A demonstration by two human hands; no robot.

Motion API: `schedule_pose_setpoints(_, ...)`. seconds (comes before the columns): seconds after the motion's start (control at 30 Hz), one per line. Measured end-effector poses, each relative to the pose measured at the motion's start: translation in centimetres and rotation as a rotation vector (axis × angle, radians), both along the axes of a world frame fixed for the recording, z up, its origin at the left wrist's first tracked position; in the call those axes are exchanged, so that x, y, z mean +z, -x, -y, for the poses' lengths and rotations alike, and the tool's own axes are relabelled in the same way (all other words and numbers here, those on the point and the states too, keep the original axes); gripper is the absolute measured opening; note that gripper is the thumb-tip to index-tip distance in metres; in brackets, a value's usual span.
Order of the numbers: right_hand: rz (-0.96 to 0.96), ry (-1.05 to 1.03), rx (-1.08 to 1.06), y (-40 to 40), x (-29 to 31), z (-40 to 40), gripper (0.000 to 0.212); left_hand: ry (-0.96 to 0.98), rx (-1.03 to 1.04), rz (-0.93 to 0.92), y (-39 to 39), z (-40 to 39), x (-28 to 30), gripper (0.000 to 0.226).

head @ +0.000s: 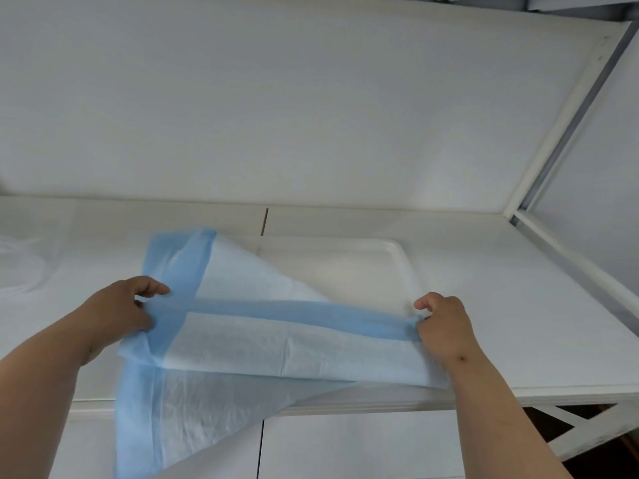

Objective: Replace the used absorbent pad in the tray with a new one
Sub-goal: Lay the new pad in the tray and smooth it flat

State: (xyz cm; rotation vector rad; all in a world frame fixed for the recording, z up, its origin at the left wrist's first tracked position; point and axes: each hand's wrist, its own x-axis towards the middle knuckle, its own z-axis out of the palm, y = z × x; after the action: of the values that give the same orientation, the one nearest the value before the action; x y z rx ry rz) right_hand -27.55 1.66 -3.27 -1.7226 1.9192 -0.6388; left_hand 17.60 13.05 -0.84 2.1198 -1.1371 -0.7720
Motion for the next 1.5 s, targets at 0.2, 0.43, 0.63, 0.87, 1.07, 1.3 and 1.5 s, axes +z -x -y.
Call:
schedule_pose_setpoints(0.2,0.041,0.042,-0.008,-0.7,0.3,-1.0,0.040,-0.111,-0.050,0.341,0.3,-0.2,0.7,0.058)
schedule_pose_setpoints(0.43,0.145,0.211,-0.079,-1.1,1.1,-1.2,0.036,-0.187,-0.023,0.413,-0.2,0.0,0.2,0.059)
schedule_pose_setpoints(0.63,0.012,0.280,-0.043,-1.7,0.7,-1.6,0.038,0.119,-0.241,0.614,5.0,-0.4,-0.2,0.047)
schedule_pose_setpoints(0.87,-0.158,0.464,0.379,-7.3,1.2,-3.8,0.033,-0.185,-0.673,0.631,11.9,-0.5,-1.5,0.122)
schedule_pose_setpoints(1.07,-0.416,-0.046,0.647,-7.2,-1.6,-4.6,0.060,-0.454,-0.725,0.624,11.2,-1.0,-1.0,0.133)
schedule_pose_setpoints(1.3,-0.359,-0.051,0.620,-7.6,-0.8,-4.9,0.059,-0.488,-0.707,0.791,11.3,-1.7,0.1,0.080)
schedule_pose_setpoints(1.5,-0.234,-0.026,0.678,-8.5,0.9,-6.3,0.110,-0.306,-0.512,0.847,10.9,-1.6,1.9,0.051)
